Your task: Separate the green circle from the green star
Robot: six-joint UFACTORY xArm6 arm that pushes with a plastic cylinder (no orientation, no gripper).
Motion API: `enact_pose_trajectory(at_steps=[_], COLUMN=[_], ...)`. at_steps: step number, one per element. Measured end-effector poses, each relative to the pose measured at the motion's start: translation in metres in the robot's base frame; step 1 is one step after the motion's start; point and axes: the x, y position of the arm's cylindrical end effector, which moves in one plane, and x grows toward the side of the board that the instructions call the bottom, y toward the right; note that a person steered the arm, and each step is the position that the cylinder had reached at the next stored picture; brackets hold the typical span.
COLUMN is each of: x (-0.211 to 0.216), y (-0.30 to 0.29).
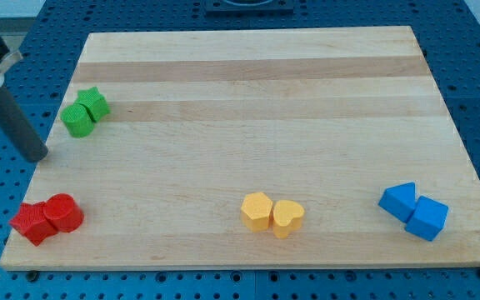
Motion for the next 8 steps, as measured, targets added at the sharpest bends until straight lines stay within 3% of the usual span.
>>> enact_pose_trajectory(at_steps=[1,2,5,7,8], x=[-0.012,-0.052,-0.054,-0.078,-0.092], y=[0.000,0.014,0.033,0.099,0.171])
